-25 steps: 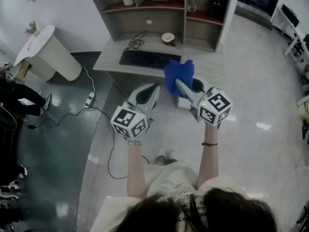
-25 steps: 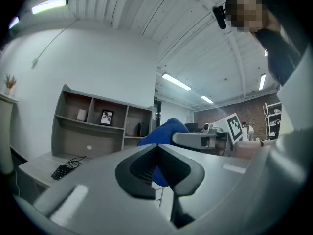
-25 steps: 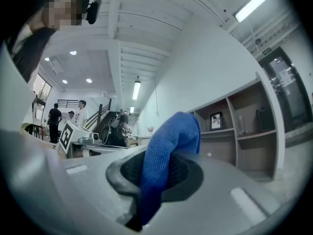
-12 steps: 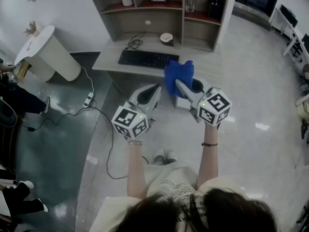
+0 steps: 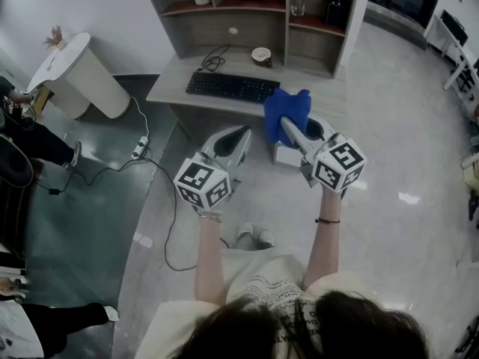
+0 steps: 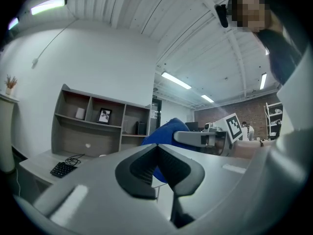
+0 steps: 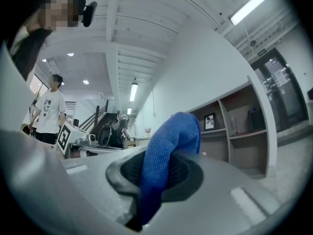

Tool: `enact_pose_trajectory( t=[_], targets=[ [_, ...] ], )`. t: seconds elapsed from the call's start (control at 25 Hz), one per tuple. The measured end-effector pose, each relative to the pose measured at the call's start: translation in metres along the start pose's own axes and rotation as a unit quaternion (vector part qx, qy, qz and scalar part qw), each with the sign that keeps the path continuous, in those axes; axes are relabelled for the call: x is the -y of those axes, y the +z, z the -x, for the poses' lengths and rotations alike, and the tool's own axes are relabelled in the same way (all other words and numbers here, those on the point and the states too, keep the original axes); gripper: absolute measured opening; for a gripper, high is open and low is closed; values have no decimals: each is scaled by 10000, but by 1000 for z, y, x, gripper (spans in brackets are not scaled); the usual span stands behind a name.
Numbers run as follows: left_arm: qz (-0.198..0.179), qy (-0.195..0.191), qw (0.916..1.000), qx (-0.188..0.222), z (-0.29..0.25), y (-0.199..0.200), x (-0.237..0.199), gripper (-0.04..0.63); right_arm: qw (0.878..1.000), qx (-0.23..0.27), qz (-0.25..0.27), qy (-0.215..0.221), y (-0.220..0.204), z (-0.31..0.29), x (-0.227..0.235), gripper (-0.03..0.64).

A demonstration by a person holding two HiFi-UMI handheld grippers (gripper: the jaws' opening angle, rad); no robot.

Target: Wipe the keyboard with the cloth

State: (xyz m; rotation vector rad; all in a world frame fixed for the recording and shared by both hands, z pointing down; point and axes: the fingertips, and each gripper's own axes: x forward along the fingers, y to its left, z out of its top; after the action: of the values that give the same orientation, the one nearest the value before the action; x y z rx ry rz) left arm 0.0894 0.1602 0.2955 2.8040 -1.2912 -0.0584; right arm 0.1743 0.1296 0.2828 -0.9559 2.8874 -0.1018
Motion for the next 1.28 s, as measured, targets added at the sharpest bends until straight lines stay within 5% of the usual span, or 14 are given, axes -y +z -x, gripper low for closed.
enact_pose_trajectory(
  t=[0.4, 1.28],
  targets=[
    [83, -106, 9997, -179, -11, -14, -3, 5, 9997, -1, -111, -195, -9, -1, 14, 58],
    [381, -631, 9971, -193, -63, -29, -85, 5, 9972, -326, -125, -658, -32, -72, 66, 58]
  ],
)
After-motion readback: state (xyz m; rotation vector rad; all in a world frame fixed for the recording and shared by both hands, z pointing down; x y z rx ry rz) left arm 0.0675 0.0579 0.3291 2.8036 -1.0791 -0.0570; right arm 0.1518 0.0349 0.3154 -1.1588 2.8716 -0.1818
